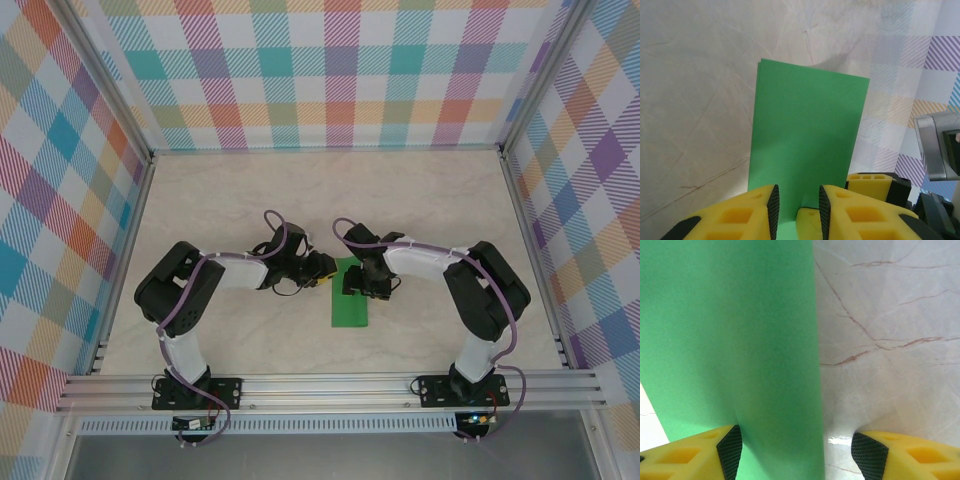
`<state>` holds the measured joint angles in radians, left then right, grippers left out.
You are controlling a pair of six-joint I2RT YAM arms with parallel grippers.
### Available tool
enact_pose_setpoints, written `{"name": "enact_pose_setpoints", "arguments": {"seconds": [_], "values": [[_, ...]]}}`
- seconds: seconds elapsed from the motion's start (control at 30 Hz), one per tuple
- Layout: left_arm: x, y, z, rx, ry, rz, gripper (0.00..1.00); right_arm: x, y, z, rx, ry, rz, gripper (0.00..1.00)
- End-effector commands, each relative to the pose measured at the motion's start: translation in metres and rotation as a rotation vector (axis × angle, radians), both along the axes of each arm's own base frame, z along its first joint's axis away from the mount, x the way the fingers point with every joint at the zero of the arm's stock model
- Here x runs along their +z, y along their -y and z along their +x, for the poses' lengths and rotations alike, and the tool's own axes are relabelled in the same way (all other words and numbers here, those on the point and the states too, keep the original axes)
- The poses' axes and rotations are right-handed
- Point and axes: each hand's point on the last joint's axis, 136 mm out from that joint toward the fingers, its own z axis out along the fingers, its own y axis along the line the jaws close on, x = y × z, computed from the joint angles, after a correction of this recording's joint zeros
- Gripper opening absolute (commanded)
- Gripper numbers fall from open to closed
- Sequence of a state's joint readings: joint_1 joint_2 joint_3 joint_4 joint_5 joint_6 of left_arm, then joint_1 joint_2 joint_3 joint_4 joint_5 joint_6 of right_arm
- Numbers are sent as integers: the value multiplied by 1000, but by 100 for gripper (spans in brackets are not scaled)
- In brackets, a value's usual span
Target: Fold a paper plane with a square sheet of paper (pick it up from the middle)
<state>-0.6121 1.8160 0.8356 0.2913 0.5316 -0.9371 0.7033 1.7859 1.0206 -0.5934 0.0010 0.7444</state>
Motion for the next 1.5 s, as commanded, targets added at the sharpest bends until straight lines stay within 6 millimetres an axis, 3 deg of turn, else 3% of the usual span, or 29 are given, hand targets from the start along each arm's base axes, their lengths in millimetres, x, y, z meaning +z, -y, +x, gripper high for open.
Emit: {"name": "enact_pose_setpoints", "arguments": {"seconds": [0.0,0.43,1.47], "values": [[6,10,0,-41,21,-23,28,-77,5,-37,23,-161,-37,67],[3,14,-2,-58,14,-17,26,-78,-3,-39,19,-172,13,66],[-3,22,-5,-106,-2,-2,20,-81,1,-35,97,-153,-21,65]]}}
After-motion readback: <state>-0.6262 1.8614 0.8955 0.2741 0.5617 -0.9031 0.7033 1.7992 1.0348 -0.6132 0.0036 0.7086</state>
